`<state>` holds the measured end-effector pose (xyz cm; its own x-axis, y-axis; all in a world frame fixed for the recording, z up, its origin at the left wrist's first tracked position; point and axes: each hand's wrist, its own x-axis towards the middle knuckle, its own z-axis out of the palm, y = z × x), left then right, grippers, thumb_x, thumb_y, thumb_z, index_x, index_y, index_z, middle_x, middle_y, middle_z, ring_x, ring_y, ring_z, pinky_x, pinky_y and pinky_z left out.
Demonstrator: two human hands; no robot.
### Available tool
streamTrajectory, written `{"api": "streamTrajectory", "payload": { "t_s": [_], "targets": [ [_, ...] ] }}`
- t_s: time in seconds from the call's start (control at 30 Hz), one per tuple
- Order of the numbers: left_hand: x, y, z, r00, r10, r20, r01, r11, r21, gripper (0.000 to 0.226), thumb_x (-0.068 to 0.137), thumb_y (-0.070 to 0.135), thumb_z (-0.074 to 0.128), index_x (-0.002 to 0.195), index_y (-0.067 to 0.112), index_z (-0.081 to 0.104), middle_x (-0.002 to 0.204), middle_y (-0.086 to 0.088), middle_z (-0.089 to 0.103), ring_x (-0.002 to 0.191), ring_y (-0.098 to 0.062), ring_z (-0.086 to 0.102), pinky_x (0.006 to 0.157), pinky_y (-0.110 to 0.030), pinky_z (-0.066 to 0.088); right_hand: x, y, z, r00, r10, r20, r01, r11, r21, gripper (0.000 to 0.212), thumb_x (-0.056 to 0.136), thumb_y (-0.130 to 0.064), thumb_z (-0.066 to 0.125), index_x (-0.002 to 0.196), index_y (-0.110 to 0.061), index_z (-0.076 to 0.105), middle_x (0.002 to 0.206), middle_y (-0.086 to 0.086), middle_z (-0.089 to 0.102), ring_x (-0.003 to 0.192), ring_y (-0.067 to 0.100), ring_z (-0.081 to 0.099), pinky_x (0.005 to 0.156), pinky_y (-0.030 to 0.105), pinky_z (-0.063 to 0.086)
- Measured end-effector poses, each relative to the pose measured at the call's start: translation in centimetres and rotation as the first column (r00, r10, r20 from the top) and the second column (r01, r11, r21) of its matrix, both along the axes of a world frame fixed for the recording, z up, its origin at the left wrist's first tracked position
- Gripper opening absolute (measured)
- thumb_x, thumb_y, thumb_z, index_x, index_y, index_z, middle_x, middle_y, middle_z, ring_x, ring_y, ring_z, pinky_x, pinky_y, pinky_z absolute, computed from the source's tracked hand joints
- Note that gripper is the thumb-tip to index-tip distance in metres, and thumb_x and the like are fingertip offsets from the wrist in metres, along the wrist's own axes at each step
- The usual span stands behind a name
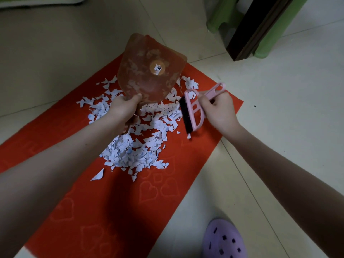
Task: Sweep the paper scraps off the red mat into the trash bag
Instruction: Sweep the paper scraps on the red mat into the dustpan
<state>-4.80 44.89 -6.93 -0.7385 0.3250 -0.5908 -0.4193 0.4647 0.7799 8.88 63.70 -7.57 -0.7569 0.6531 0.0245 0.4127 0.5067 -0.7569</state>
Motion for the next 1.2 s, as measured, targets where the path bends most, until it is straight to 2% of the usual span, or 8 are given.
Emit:
{"api": "streamTrajectory", "payload": {
  "t_s": [0.13, 0.37, 0.53, 0.6, 0.73, 0.93, 1.07, 1.2],
  "targets": [
    [0.1, 0.1, -0.1, 1.000, -0.010, -0.018, 0.009, 1.000, -0.009, 0.030, 0.099, 0.033, 0.048, 0.082, 0.009, 0.053, 0.066, -0.005, 0.052, 0.039, -0.014, 0.044, 0.030, -0.009, 0.026, 0.1, -1.5, 0.2, 0.995, 0.020, -0.094, -0.022, 1.000, -0.022, 0.025, 0.097, -0.020, 0.050, 0.109, -0.012, 0.071, 0.073, 0.008, 0.071, 0.064, 0.025, 0.065, 0.057, 0.037, 0.049],
    [0.1, 0.0, -0.1, 1.000, -0.004, -0.022, 0.004, 1.000, -0.006, 0.029, 0.099, 0.033, 0.049, 0.095, 0.005, 0.055, 0.065, -0.005, 0.052, 0.032, -0.010, 0.042, 0.029, -0.011, 0.026, 0.7, -0.4, -0.9, 0.993, -0.056, -0.101, 0.060, 0.997, 0.038, 0.026, 0.098, -0.019, 0.048, 0.109, -0.011, 0.070, 0.075, 0.009, 0.070, 0.063, 0.029, 0.064, 0.053, 0.034, 0.047],
    [0.0, -0.1, -0.5, 1.000, -0.006, -0.026, 0.005, 1.000, -0.011, 0.028, 0.098, 0.033, 0.049, 0.096, 0.005, 0.055, 0.064, -0.004, 0.052, 0.040, -0.012, 0.043, 0.030, -0.010, 0.028, 1.9, 1.8, -2.2, 0.982, -0.177, 0.061, 0.169, 0.978, 0.122, 0.042, 0.098, -0.029, 0.045, 0.074, 0.001, 0.063, 0.059, 0.018, 0.057, 0.051, 0.029, 0.052, 0.049, 0.034, 0.036],
    [0.0, -0.1, -0.8, 1.000, 0.002, -0.017, -0.002, 1.000, -0.012, 0.029, 0.098, 0.034, 0.049, 0.095, 0.006, 0.055, 0.063, -0.003, 0.052, 0.032, -0.009, 0.043, 0.031, -0.009, 0.028, 1.8, 1.5, -2.4, 0.970, -0.187, 0.155, 0.162, 0.974, 0.161, 0.047, 0.100, -0.033, 0.043, 0.060, -0.008, 0.049, 0.050, 0.008, 0.045, 0.044, 0.018, 0.042, 0.044, 0.020, 0.028],
    [0.1, 0.1, -1.0, 1.000, -0.009, -0.016, 0.009, 0.999, -0.038, 0.030, 0.098, 0.036, 0.048, 0.088, 0.009, 0.054, 0.063, -0.002, 0.052, 0.042, -0.013, 0.045, 0.033, -0.008, 0.027, 0.8, -1.6, -2.6, 0.972, -0.042, 0.231, 0.008, 0.989, 0.147, 0.030, 0.101, -0.032, 0.041, 0.091, -0.009, 0.058, 0.067, -0.002, 0.051, 0.049, 0.004, 0.049, 0.043, 0.011, 0.036],
    [0.0, 0.1, -0.9, 1.000, -0.012, -0.026, 0.011, 1.000, -0.025, 0.030, 0.099, 0.035, 0.048, 0.087, 0.007, 0.054, 0.062, -0.003, 0.051, 0.026, -0.007, 0.042, 0.032, -0.008, 0.026, 0.2, -4.1, -0.9, 0.977, 0.123, 0.173, -0.131, 0.991, 0.034, 0.035, 0.099, -0.026, 0.045, 0.095, 0.000, 0.068, 0.080, 0.020, 0.067, 0.048, 0.017, 0.047, 0.045, 0.024, 0.037],
    [-0.6, -0.4, -1.2, 0.999, -0.002, -0.039, 0.001, 0.999, -0.032, 0.032, 0.097, 0.036, 0.050, 0.097, 0.004, 0.057, 0.065, -0.006, 0.052, 0.043, -0.016, 0.045, 0.032, -0.010, 0.029, 0.6, -2.0, 1.3, 1.000, 0.025, 0.006, -0.025, 1.000, 0.020, 0.027, 0.097, -0.021, 0.048, 0.100, -0.007, 0.071, 0.074, 0.023, 0.067, 0.056, 0.033, 0.057, 0.048, 0.034, 0.042],
    [-0.6, -0.4, -1.2, 0.999, -0.001, -0.036, 0.000, 0.999, -0.035, 0.032, 0.097, 0.035, 0.050, 0.097, 0.004, 0.057, 0.066, -0.006, 0.051, 0.048, -0.017, 0.043, 0.032, -0.009, 0.030, 0.1, -0.2, 0.1, 0.982, -0.015, 0.188, -0.007, 0.993, 0.119, 0.042, 0.096, -0.030, 0.048, 0.082, 0.005, 0.065, 0.059, 0.021, 0.056, 0.047, 0.029, 0.047, 0.047, 0.029, 0.033]
  ]
}}
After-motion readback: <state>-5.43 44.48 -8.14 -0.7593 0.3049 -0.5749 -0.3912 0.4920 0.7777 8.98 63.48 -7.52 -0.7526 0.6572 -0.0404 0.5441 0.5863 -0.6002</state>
